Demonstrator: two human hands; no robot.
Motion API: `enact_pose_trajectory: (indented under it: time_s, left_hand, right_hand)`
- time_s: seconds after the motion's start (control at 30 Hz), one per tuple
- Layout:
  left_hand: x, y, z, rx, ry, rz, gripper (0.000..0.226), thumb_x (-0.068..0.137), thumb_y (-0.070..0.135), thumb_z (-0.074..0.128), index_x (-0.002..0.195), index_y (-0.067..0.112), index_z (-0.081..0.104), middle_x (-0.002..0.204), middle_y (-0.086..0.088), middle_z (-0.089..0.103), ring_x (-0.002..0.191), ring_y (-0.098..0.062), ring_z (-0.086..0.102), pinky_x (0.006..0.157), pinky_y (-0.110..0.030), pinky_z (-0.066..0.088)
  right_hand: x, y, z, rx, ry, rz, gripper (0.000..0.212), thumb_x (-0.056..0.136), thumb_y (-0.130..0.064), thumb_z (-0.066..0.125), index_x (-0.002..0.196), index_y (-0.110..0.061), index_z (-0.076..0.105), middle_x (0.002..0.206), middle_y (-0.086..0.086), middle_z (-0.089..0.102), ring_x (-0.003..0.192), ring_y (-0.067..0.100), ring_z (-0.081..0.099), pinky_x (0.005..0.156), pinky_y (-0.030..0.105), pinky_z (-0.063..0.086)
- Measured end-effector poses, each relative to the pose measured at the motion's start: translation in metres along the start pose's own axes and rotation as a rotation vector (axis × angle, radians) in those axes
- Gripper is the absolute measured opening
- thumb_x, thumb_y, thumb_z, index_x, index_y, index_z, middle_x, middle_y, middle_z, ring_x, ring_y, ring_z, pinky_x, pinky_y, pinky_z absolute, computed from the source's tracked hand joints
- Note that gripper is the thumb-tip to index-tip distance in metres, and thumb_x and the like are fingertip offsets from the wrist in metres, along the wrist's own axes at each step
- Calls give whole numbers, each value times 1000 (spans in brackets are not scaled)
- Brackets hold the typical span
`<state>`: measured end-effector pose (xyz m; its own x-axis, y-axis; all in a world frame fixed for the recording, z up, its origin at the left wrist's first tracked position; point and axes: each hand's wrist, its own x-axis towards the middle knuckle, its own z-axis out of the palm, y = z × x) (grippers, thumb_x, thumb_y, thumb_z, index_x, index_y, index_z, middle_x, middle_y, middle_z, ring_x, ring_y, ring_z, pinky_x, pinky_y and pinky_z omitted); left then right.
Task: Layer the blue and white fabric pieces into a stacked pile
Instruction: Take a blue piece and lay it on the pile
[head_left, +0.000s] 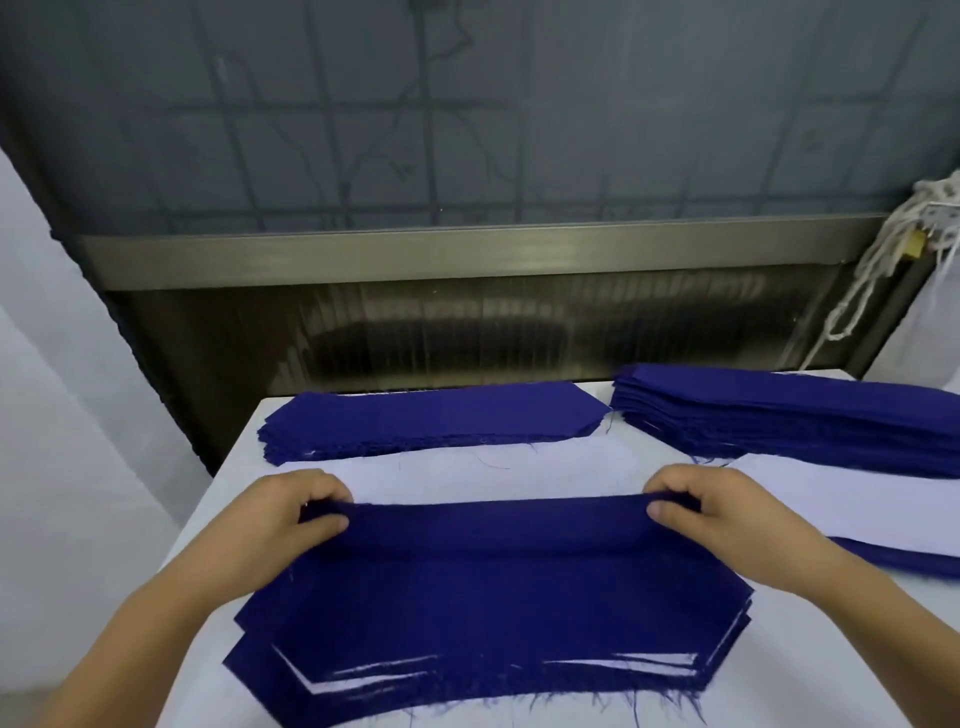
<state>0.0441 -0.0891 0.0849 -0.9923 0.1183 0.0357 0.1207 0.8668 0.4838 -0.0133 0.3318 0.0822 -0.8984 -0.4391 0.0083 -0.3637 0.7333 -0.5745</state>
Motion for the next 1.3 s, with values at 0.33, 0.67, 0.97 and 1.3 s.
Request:
enact_pose_trajectory:
  time_s: [0.33, 0.67, 0.97, 1.3]
  left_hand:
    - [-50, -18, 39, 77, 143, 205, 48, 60, -9, 78, 79, 34, 67, 92, 26, 59, 92, 6, 51, 80, -14, 42]
    - [-63, -22, 52, 128, 50, 277, 50, 43, 0, 93, 74, 33, 70, 86, 26, 63, 84, 12, 52, 77, 0, 38]
    - [-59, -27, 51, 134, 108, 184, 42, 86, 69, 41, 65, 41, 63, 73, 30, 58, 72, 12, 55, 70, -4, 41]
    - [48, 33, 81, 168, 155, 160, 11, 93, 37, 57, 99, 32, 65, 100, 22, 56, 92, 2, 48, 83, -13, 40]
  right_hand:
    - [-46, 28, 66, -383, 424, -503, 45, 101, -36, 37, 90, -17, 76, 92, -6, 65, 87, 8, 52, 79, 21, 42]
    - [-61, 35, 78, -310, 244, -426, 32, 94, -44, 49, 98, -29, 77, 98, -16, 64, 90, -1, 57, 78, 19, 48]
    - [-44, 34, 56, -362, 165, -196, 22, 84, -26, 75, 68, -28, 59, 73, -18, 52, 66, 1, 51, 65, 18, 43]
    - [73, 11, 55, -231, 108, -172, 13, 96, -38, 54, 107, -31, 56, 102, -22, 47, 97, 0, 45, 84, 13, 38]
